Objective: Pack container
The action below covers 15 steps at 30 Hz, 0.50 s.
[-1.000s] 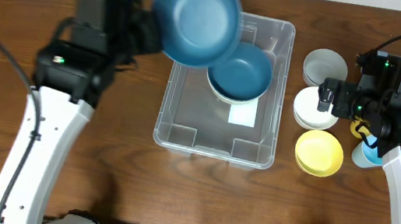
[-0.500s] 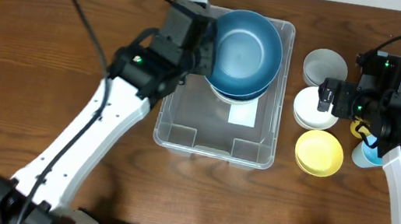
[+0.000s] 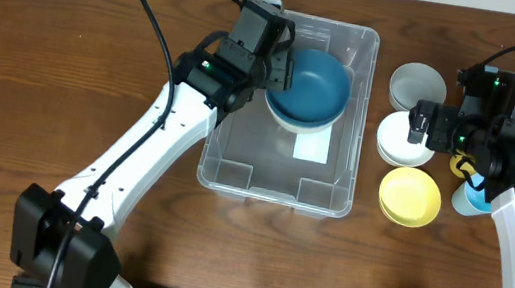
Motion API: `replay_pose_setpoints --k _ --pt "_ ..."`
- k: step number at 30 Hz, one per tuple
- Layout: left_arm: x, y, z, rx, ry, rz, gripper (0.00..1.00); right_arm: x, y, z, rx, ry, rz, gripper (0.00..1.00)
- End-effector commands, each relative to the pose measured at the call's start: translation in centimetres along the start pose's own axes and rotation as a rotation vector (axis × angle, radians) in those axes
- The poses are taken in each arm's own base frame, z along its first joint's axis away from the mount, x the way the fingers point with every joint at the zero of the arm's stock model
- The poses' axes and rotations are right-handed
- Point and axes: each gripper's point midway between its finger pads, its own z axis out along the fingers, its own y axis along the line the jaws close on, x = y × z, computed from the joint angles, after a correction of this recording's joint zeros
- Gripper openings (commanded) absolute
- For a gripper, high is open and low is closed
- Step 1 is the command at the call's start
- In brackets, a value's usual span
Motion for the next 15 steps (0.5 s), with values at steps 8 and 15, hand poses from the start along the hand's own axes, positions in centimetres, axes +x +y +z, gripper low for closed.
replay_pose_setpoints --k 8,15 --pt "-4.7 4.2 -6.1 -0.068 -0.156 -0.042 0.71 -0.4 -0.2 -0.2 0.005 -0.009 -0.005 0.99" --pt "-5.8 15.5 -11.2 -0.352 -0.216 -0.189 0.84 -0.4 -0.2 -0.2 0.005 -0.009 -0.005 0.99"
